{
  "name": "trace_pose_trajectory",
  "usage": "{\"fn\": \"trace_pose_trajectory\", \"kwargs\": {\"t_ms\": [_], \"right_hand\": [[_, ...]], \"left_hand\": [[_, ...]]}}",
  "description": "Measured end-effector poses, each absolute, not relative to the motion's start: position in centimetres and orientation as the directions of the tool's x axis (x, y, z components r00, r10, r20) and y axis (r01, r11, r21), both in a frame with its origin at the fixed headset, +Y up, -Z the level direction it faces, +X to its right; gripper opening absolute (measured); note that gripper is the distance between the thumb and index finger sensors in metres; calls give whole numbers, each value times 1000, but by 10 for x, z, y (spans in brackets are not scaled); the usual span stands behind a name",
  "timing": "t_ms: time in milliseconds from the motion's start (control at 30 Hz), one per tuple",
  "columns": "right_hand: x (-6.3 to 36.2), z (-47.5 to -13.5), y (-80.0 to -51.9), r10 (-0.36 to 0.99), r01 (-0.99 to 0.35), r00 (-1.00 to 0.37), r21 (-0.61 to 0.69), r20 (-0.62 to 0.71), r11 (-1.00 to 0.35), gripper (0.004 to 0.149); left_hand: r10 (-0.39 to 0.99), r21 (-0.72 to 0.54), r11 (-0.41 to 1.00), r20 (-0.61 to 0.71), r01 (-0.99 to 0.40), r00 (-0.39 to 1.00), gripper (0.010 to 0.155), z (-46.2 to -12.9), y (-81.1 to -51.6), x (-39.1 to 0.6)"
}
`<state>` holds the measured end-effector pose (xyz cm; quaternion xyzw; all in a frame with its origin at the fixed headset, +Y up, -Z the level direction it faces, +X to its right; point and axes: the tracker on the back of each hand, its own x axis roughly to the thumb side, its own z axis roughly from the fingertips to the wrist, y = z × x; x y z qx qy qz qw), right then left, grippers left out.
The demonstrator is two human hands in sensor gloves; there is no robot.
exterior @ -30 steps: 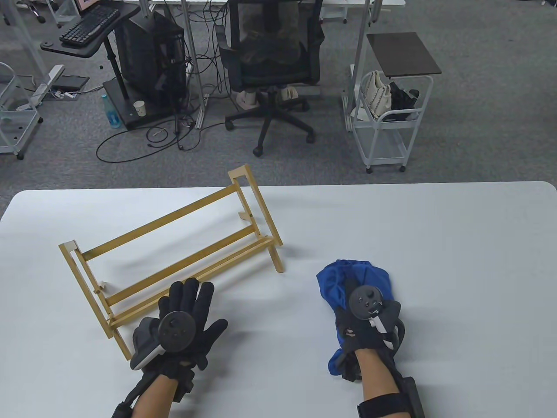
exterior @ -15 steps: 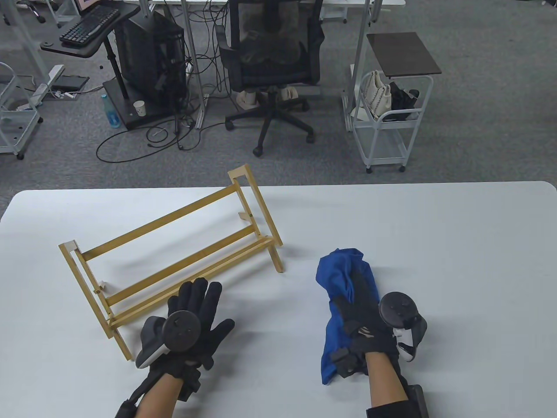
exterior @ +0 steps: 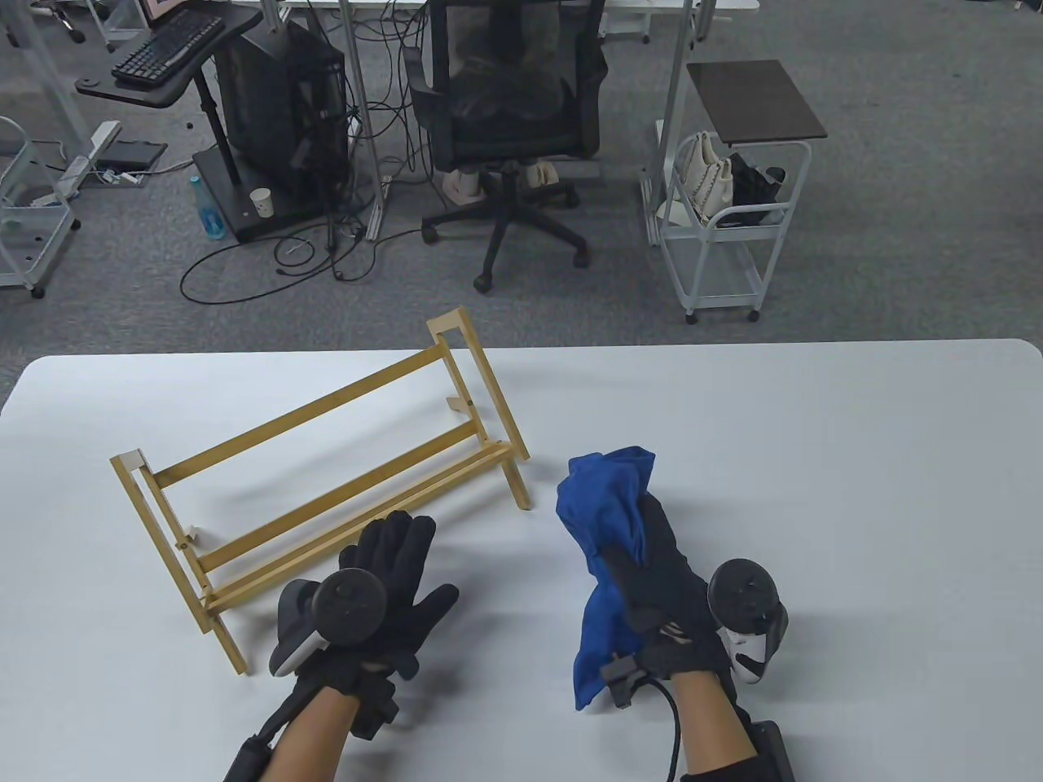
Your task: Hang t-shirt on book rack
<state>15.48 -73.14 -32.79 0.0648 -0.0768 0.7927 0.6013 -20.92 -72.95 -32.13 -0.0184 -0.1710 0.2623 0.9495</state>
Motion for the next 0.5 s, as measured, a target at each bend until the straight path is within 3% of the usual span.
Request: {"fn": "trace_pose_trajectory", "kwargs": {"t_ms": [167, 500], "right_hand": [[144, -322, -724, 932, -973, -228, -21, 281, -232, 70], [118, -313, -718, 903, -972, -204, 30, 378, -232, 70]], "left_hand": [[653, -178, 755, 283, -631, 702, 81, -326, -728, -209], [795, -279, 605, 267, -746, 545, 86, -335, -733, -200]]}}
